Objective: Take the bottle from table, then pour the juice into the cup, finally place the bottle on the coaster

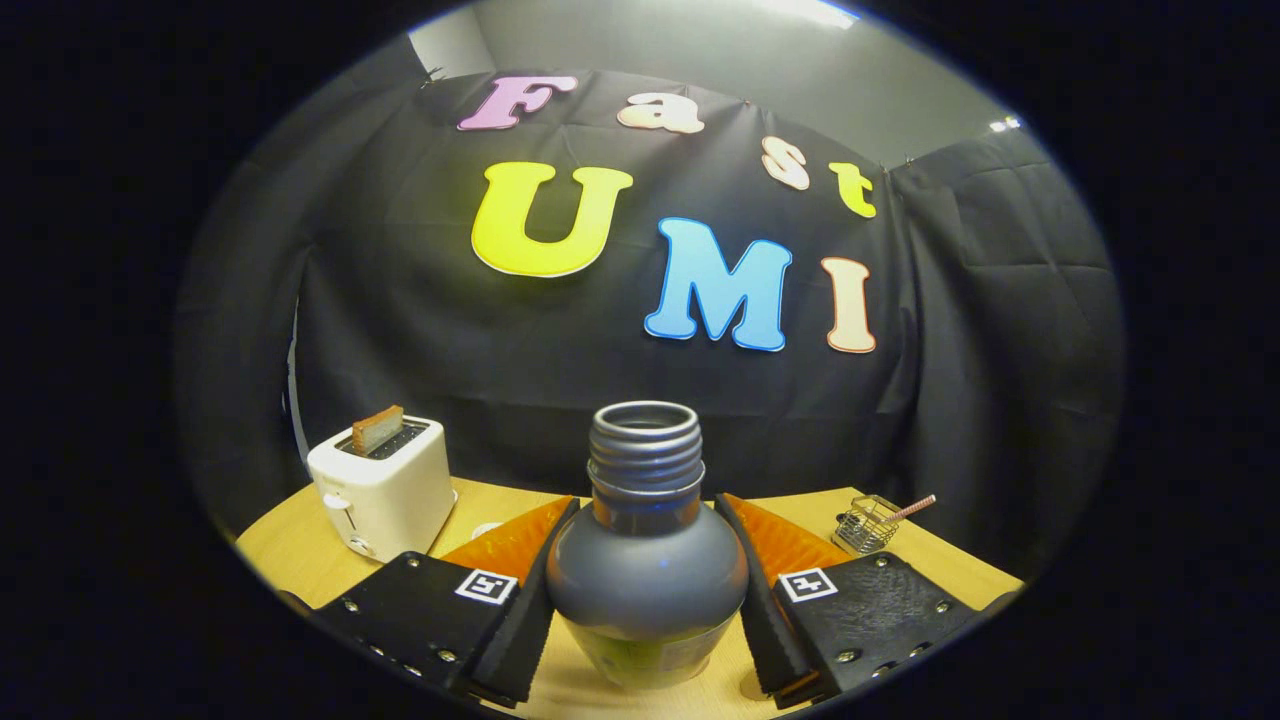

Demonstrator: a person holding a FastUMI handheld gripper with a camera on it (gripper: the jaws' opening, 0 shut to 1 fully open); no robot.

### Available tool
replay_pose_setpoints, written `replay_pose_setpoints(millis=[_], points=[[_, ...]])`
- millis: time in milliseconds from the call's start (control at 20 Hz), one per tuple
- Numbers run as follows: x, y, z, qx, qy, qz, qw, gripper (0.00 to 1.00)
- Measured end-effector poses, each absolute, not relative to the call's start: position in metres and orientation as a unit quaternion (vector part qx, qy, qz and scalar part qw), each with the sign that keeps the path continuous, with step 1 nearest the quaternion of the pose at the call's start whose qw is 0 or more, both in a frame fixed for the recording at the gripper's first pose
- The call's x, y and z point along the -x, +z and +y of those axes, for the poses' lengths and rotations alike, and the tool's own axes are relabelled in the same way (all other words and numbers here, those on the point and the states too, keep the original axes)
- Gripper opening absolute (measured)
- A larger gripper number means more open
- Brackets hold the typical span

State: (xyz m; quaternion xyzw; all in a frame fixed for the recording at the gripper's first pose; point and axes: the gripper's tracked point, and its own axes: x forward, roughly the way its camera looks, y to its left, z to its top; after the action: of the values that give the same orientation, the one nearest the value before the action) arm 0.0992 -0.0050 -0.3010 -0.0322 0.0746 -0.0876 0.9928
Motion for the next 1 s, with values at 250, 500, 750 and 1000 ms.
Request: replay_pose_setpoints(millis=[250,500,750,1000], points=[[-0.116,-0.331,-0.011,0.017,-0.09,0.099,0.991,0.81],[-0.133,-0.363,-0.031,-0.012,-0.097,0.1,0.99,0.81],[-0.146,-0.388,-0.043,-0.041,-0.087,0.091,0.991,0.81],[-0.149,-0.408,-0.044,-0.029,-0.081,0.107,0.991,0.8]])
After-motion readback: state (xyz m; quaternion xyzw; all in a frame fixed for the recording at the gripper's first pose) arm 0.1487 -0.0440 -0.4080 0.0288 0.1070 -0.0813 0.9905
